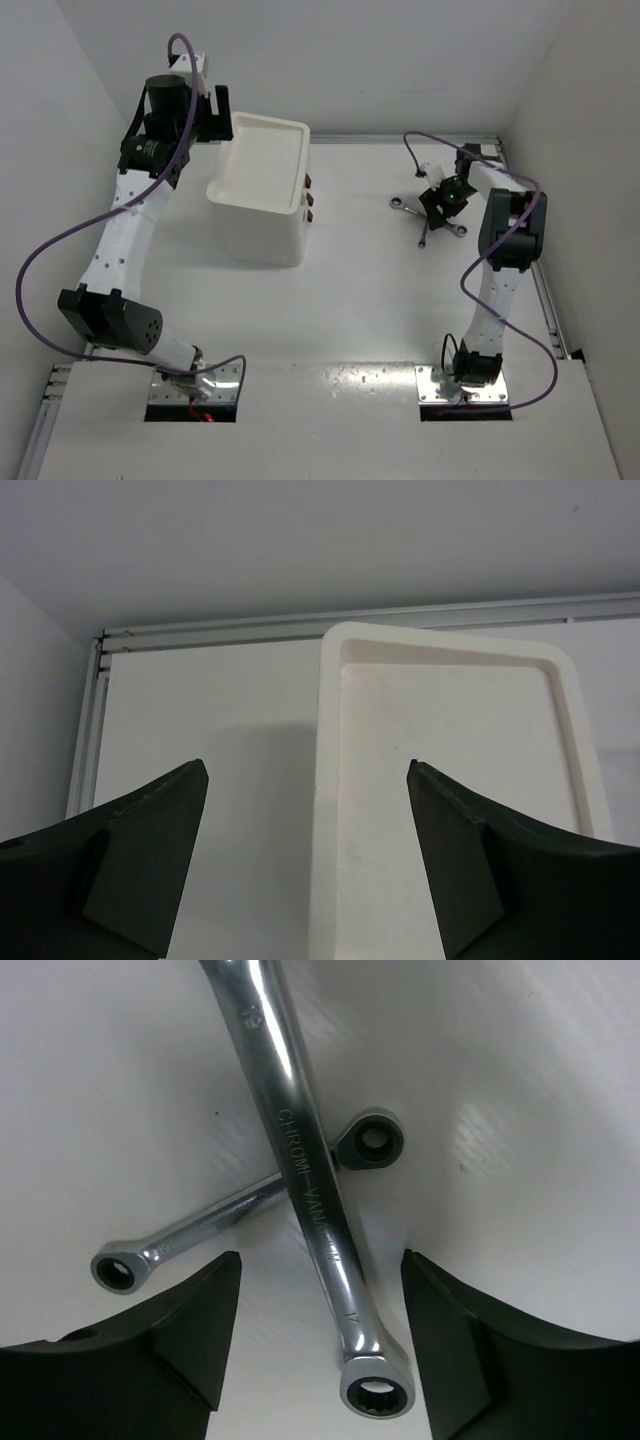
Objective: Sort the tools into containers
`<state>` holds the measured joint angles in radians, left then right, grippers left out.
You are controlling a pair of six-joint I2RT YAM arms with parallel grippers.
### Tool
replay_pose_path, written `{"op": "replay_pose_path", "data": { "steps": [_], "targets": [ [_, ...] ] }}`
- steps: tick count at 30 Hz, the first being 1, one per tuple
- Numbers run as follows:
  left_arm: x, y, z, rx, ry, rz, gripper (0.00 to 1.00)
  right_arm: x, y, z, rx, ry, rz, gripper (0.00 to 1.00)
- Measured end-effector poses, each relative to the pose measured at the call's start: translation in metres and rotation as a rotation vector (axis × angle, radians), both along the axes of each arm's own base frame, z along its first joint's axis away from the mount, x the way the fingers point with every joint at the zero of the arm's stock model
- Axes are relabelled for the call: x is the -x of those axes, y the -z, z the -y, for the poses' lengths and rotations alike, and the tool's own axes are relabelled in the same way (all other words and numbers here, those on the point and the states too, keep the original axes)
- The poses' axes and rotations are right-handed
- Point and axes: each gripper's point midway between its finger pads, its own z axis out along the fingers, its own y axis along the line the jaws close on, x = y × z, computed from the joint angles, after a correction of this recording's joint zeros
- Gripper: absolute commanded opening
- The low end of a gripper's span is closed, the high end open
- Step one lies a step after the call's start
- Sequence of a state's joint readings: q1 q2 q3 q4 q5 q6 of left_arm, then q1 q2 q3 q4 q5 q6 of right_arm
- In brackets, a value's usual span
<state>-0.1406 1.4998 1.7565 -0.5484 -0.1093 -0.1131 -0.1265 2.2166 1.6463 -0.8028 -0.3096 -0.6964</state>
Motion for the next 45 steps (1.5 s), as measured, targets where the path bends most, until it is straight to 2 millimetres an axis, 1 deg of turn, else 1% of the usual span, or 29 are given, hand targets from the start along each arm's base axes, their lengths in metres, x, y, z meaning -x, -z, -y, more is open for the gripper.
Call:
{"op": "replay_pose_path", "data": {
  "steps": [2, 5, 6, 8, 9, 10, 12, 13, 14, 18, 21, 24, 27, 30, 34, 36, 39, 42, 44, 45],
  "targets": [
    [-0.002, 0.003, 0.000, -0.001, 0.000, -0.006, 0.87, -0.004, 0.000, 0.000, 0.011, -0.005, 0.010, 0.60],
    [-0.003, 0.005, 0.000, -0.002, 0.000, -0.013, 0.87, -0.009, 0.003, 0.000, 0.031, -0.014, 0.021, 0.50],
    [-0.003, 0.005, 0.000, -0.002, 0.000, -0.013, 0.87, -0.010, 0.003, 0.001, 0.043, -0.017, 0.025, 0.43],
    [-0.003, 0.006, 0.000, -0.002, -0.001, -0.014, 0.87, -0.014, 0.004, 0.001, 0.061, -0.026, 0.035, 0.36],
    [-0.004, 0.006, 0.000, -0.002, -0.001, -0.015, 0.87, -0.015, 0.004, 0.000, 0.069, -0.034, 0.035, 0.25],
    [-0.004, 0.007, -0.001, -0.002, -0.003, -0.016, 0.87, -0.015, 0.004, -0.001, 0.077, -0.047, 0.034, 0.18],
    [-0.005, 0.009, -0.002, -0.003, -0.006, -0.021, 0.87, -0.014, 0.005, -0.003, 0.101, -0.081, 0.030, 0.10],
    [-0.005, 0.009, -0.002, -0.003, -0.007, -0.023, 0.87, -0.013, 0.005, -0.004, 0.119, -0.090, 0.027, 0.02],
    [-0.005, 0.010, -0.002, -0.004, -0.007, -0.025, 0.87, -0.013, 0.005, -0.004, 0.136, -0.100, 0.033, 0.00],
    [-0.006, 0.012, -0.002, -0.003, -0.008, -0.029, 0.87, -0.009, 0.003, -0.006, 0.182, -0.135, 0.080, 0.00],
    [-0.006, 0.019, -0.002, 0.002, -0.010, -0.044, 0.87, 0.007, 0.002, -0.012, 0.161, -0.143, 0.053, 0.00],
    [-0.005, 0.035, -0.002, 0.008, -0.013, -0.081, 0.87, 0.026, 0.000, -0.024, 0.086, -0.111, -0.023, 0.00],
    [-0.004, 0.049, -0.001, 0.014, -0.017, -0.113, 0.87, 0.046, -0.012, -0.041, -0.011, -0.042, -0.105, 0.00],
    [-0.002, 0.055, -0.001, 0.016, -0.015, -0.131, 0.87, 0.054, -0.045, -0.059, -0.109, 0.027, -0.116, 0.00],
    [-0.002, 0.054, -0.001, 0.021, -0.014, -0.129, 0.87, 0.056, -0.096, -0.084, -0.253, 0.096, -0.097, 0.00],
    [-0.002, 0.054, -0.002, 0.023, -0.018, -0.129, 0.87, 0.058, -0.117, -0.096, -0.328, 0.116, -0.097, 0.00],
    [-0.003, 0.054, -0.004, 0.031, -0.026, -0.130, 0.87, 0.061, -0.143, -0.115, -0.452, 0.161, -0.127, 0.00],
    [-0.003, 0.054, -0.004, 0.037, -0.029, -0.130, 0.88, 0.054, -0.174, -0.137, -0.609, 0.215, -0.155, 0.00],
    [-0.003, 0.054, -0.005, 0.038, -0.032, -0.129, 0.88, 0.043, -0.198, -0.153, -0.715, 0.260, -0.162, 0.00],
    [-0.003, 0.054, -0.006, 0.039, -0.036, -0.129, 0.88, 0.034, -0.212, -0.161, -0.774, 0.279, -0.154, 0.00]
  ]
}}
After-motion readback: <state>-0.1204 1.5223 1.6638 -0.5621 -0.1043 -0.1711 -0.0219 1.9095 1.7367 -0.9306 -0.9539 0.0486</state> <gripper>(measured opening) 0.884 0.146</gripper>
